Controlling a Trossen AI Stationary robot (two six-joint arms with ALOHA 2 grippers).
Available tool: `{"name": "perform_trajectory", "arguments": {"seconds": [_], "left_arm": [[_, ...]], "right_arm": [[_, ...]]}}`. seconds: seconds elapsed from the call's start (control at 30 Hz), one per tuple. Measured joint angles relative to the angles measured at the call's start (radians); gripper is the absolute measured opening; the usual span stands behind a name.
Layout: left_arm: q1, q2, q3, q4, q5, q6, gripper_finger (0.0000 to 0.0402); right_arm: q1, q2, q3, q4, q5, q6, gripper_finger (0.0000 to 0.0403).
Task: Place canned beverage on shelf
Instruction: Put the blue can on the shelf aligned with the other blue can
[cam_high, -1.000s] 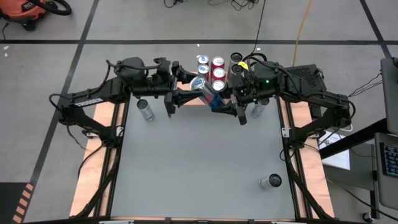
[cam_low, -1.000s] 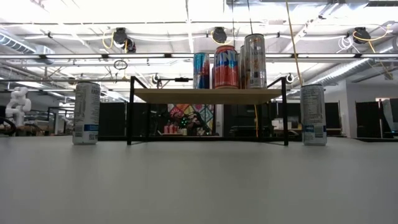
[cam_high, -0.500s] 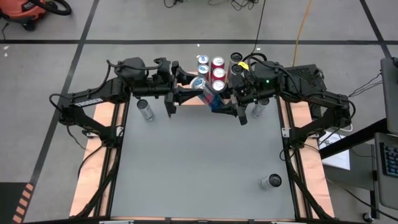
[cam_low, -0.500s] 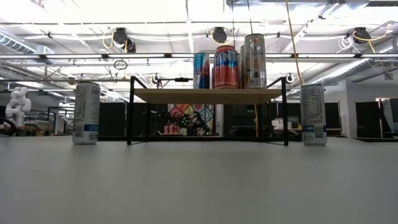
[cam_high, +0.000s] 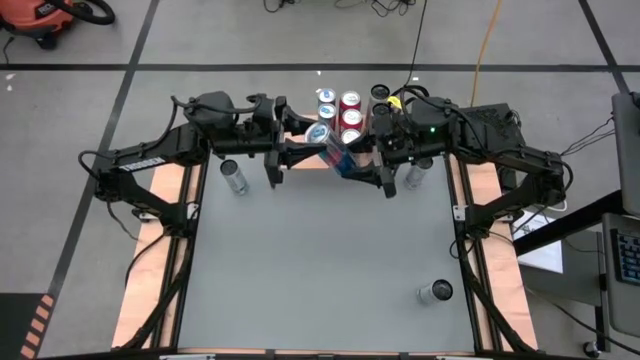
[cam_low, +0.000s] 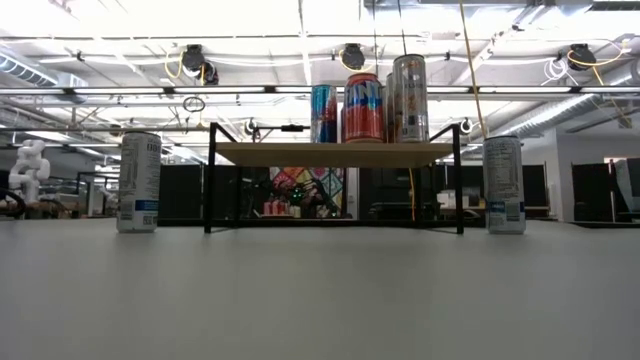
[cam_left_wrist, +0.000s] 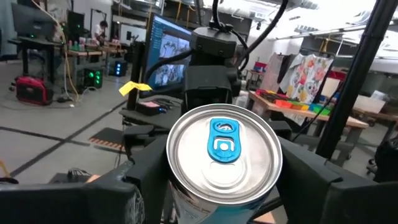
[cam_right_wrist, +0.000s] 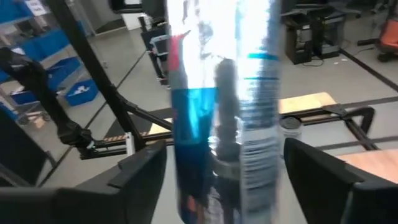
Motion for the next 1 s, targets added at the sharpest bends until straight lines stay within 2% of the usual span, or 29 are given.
{"name": "perform_trajectory", "arguments": {"seconds": [0.2, 0.33, 0.5, 0.63, 0.73, 1.0], "left_arm": [[0.005, -0.014, 0.000, -0.098, 0.003, 0.070, 0.0234], [0.008, -0.018, 0.000, -0.204, -0.069, 0.151, 0.0234], [0.039, -0.009, 0.000, -0.333, -0.100, 0.204, 0.0234], [0.078, 0.022, 0.000, -0.397, -0.133, 0.219, 0.0234], [0.108, 0.057, 0.000, -0.383, -0.134, 0.261, 0.0234], [0.188, 0.158, 0.000, -0.390, -0.139, 0.287, 0.0234]], "right_arm": [[0.000, -0.049, 0.000, -0.130, 0.149, -0.051, 0.0307], [-0.001, -0.114, 0.000, -0.222, 0.256, -0.082, 0.0308], [0.000, -0.193, 0.000, -0.310, 0.353, -0.086, 0.0308], [0.000, -0.243, 0.000, -0.369, 0.407, -0.079, 0.0308], [0.000, -0.263, 0.000, -0.410, 0.432, -0.070, 0.0308], [0.000, -0.272, 0.000, -0.461, 0.427, -0.035, 0.0309]]}}
